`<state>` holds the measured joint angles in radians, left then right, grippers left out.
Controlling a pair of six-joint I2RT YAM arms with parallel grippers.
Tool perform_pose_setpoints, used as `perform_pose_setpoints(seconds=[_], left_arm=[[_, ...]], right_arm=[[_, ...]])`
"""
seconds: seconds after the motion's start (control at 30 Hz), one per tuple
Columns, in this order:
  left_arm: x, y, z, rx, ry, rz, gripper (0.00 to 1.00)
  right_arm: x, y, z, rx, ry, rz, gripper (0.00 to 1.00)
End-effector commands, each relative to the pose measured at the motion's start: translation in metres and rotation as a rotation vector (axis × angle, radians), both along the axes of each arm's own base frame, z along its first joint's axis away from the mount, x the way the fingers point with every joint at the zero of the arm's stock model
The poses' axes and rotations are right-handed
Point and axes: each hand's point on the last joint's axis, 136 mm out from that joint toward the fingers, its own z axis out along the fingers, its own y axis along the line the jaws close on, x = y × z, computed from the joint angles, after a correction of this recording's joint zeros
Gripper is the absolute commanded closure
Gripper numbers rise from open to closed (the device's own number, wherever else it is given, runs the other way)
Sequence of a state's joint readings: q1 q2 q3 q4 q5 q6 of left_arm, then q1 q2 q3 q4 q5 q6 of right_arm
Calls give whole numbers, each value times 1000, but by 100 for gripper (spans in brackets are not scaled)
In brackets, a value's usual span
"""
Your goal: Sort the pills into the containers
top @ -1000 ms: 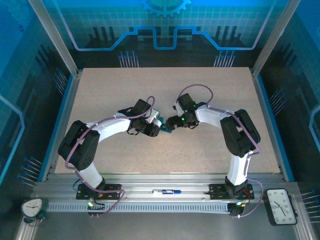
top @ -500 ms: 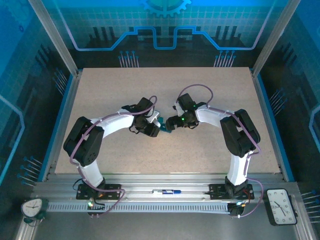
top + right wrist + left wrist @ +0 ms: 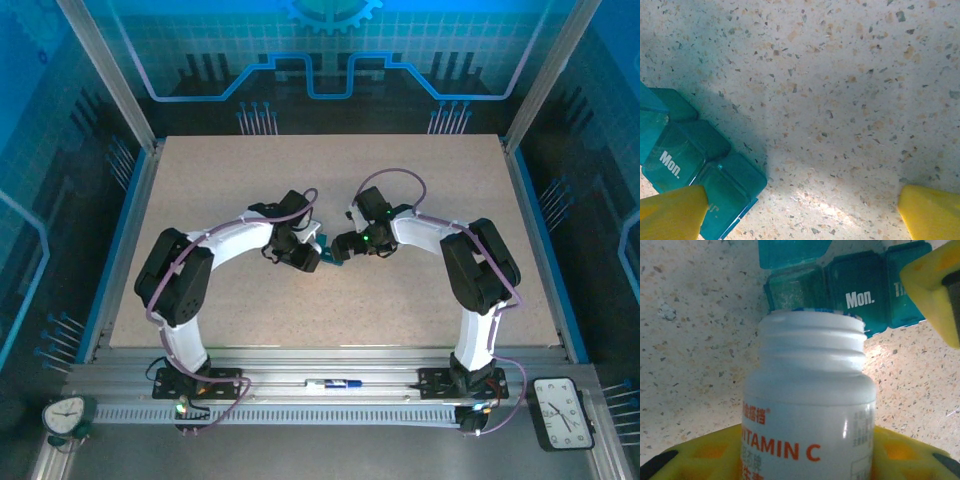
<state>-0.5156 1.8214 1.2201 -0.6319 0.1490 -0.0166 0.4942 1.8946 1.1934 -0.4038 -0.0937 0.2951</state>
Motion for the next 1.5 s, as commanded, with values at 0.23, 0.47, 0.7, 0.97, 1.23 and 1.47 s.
perform_pose_setpoints(seconds=[0.23,0.47,0.7,0.97,1.23,1.47], left_arm=[[-1,-1,5,42,38,-42,100],[-3,-2,3,52,67,-55,100],[-2,-2,1,69,90,-58,100],[-2,-2,0,93,126,-65,100],[-1,0,0,123,148,-76,100],[2,2,1,151,159,-93,100]], right_arm=[[-3,-9,-19,-38,48,-3,0],[-3,-8,-19,-38,47,-2,0],[-3,-9,-20,-38,51,-2,0],[-3,-8,-21,-37,54,-2,0],[-4,-8,-22,-37,58,-2,0],[-4,-9,-24,-39,63,-4,0]])
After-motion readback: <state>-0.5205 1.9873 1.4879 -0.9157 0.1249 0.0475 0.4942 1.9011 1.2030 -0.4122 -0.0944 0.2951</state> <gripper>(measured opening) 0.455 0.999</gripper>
